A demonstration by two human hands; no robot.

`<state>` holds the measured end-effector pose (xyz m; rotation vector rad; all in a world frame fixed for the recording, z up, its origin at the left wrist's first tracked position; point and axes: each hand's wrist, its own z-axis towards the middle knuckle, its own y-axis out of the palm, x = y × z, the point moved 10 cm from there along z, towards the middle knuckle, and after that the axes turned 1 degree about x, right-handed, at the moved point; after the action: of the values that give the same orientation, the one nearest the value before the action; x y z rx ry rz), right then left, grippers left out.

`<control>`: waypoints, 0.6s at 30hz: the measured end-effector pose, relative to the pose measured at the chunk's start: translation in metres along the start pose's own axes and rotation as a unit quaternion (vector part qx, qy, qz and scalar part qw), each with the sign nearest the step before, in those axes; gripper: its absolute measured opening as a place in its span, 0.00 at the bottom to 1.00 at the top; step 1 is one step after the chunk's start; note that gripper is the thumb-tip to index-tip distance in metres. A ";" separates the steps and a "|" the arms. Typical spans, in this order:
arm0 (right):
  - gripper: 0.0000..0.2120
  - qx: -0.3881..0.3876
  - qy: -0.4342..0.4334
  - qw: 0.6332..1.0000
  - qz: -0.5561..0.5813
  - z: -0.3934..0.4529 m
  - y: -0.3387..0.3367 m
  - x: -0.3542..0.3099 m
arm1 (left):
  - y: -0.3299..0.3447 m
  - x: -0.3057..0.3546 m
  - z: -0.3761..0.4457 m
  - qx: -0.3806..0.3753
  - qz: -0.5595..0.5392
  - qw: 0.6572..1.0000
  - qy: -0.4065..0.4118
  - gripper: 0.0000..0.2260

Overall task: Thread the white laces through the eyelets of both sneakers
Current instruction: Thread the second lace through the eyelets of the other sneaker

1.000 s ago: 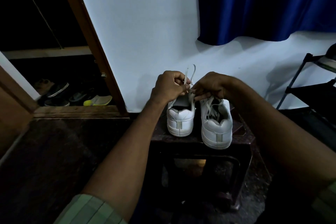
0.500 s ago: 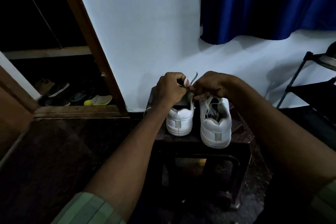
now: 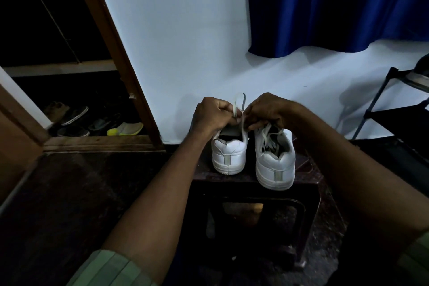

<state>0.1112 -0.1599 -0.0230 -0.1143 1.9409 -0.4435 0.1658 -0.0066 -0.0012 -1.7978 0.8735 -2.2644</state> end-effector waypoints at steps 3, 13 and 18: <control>0.11 -0.013 -0.008 1.000 0.004 -0.005 0.003 -0.004 | 0.003 0.000 -0.003 -0.047 -0.034 0.998 0.017 0.12; 0.09 0.014 -0.010 0.996 0.089 -0.003 -0.035 -0.008 | 0.002 -0.003 -0.012 -0.007 -0.268 0.954 -0.134 0.04; 0.13 -0.111 0.001 0.950 0.291 -0.007 -0.027 -0.008 | 0.002 -0.008 -0.009 -0.001 -0.303 0.939 -0.164 0.03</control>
<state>0.1052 -0.1805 -0.0039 0.3109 1.9116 0.1660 0.1591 -0.0018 -0.0103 -2.6229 0.2785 -2.1268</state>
